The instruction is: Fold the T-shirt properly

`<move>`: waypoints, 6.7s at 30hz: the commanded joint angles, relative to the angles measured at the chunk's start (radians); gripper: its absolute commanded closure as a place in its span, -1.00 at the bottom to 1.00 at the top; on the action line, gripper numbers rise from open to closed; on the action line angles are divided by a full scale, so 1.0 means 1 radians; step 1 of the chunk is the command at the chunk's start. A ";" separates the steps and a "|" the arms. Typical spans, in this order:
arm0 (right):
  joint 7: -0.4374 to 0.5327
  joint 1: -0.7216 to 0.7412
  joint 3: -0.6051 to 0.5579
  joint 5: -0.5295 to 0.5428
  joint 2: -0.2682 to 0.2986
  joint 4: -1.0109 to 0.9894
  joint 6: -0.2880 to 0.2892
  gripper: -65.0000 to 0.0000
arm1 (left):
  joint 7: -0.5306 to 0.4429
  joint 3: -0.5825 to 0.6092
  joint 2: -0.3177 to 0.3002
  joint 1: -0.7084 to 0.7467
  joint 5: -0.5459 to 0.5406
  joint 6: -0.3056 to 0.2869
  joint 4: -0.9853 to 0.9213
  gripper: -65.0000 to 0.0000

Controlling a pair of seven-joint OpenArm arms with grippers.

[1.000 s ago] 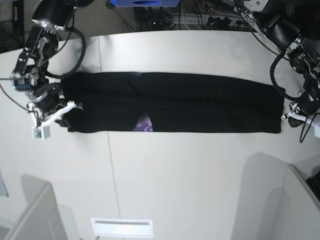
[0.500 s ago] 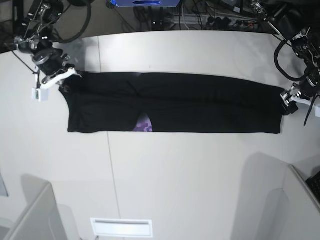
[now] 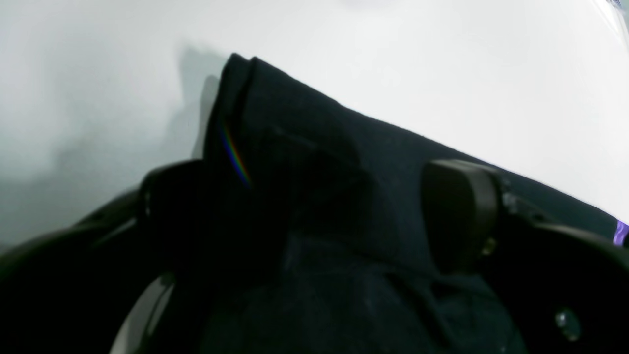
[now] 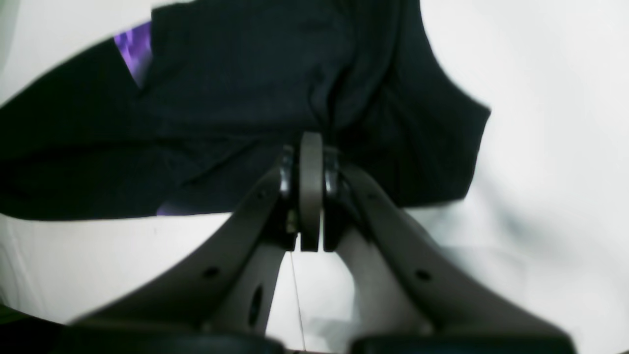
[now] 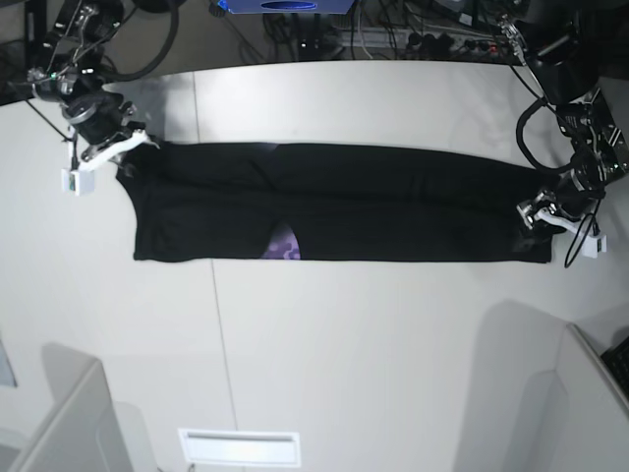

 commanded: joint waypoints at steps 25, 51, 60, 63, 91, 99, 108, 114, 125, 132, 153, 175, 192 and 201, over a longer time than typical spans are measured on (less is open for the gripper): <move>0.021 0.010 0.008 0.023 0.007 0.018 0.005 1.00 | 0.073 -0.041 -0.112 0.048 0.037 0.019 0.201 1.00; 0.015 0.008 0.013 0.019 0.007 0.015 0.004 1.00 | 0.162 0.308 0.091 0.141 0.029 0.182 0.534 1.00; 0.015 0.008 0.007 0.016 0.010 0.014 0.004 1.00 | 0.162 0.406 0.189 0.106 0.029 0.223 0.529 1.00; 0.015 0.008 0.007 0.016 0.011 0.014 0.004 1.00 | 0.162 0.432 0.227 0.090 0.035 0.223 0.526 1.00; 0.015 0.012 0.005 0.016 0.014 0.014 0.004 1.00 | 0.166 0.570 0.299 0.089 -0.092 0.303 0.534 1.00; 0.013 0.012 0.005 0.016 0.014 0.014 0.004 1.00 | 0.263 0.567 0.304 0.087 -0.102 0.303 0.564 1.00; 0.013 0.012 0.005 0.016 0.014 0.014 0.004 1.00 | 0.258 0.567 0.306 0.086 -0.102 0.303 0.584 1.00; 0.013 0.012 0.005 0.014 0.014 0.012 0.004 1.00 | 0.257 0.567 0.352 0.069 -0.102 0.303 0.583 1.00; 0.013 0.039 -0.001 0.014 0.014 -0.008 0.004 1.00 | 0.257 0.581 0.396 0.037 -0.097 0.303 0.504 1.00; 0.023 0.226 -0.051 -0.156 0.057 -0.267 0.004 1.00 | 0.257 0.581 0.396 0.046 -0.098 0.303 0.501 1.00; 0.072 0.325 -0.145 -0.210 0.079 -0.447 0.004 1.00 | 0.260 0.582 0.422 0.048 -0.102 0.303 0.451 1.00; 0.073 0.325 -0.145 -0.210 0.077 -0.447 0.004 1.00 | 0.254 0.579 0.427 0.000 -0.097 0.303 0.477 1.00; 0.073 0.325 -0.145 -0.209 0.077 -0.442 0.004 1.00 | 0.254 0.582 0.479 -0.006 -0.105 0.297 0.435 -0.31; 0.076 0.325 -0.134 -0.205 0.077 -0.419 0.004 1.00 | 0.152 0.768 0.468 -0.051 -0.329 0.302 0.422 -0.39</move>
